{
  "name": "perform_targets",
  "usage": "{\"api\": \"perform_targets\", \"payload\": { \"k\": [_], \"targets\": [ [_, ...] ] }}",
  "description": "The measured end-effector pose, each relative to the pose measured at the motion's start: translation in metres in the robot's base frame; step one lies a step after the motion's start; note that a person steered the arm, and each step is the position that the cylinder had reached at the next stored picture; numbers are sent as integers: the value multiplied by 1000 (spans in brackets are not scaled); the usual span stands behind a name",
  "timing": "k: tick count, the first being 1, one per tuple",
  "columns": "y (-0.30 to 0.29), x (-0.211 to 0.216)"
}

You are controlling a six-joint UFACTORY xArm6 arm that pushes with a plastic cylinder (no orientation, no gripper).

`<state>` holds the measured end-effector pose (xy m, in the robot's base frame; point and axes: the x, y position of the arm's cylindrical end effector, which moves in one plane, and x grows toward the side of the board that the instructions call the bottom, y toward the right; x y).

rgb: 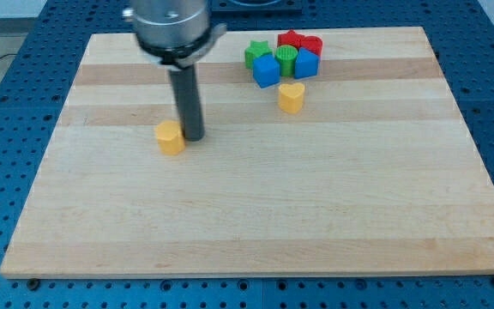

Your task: Push the yellow hexagon to the bottom left of the board

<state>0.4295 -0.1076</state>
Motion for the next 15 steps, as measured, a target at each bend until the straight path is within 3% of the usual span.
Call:
{"api": "perform_targets", "payload": {
  "k": [2,4,7,9,11,14,15],
  "targets": [
    [-1,-17],
    [-75,25],
    [-38,37],
    [-103,85],
    [-97,49],
    [-114,94],
    [-118,67]
  ]
}}
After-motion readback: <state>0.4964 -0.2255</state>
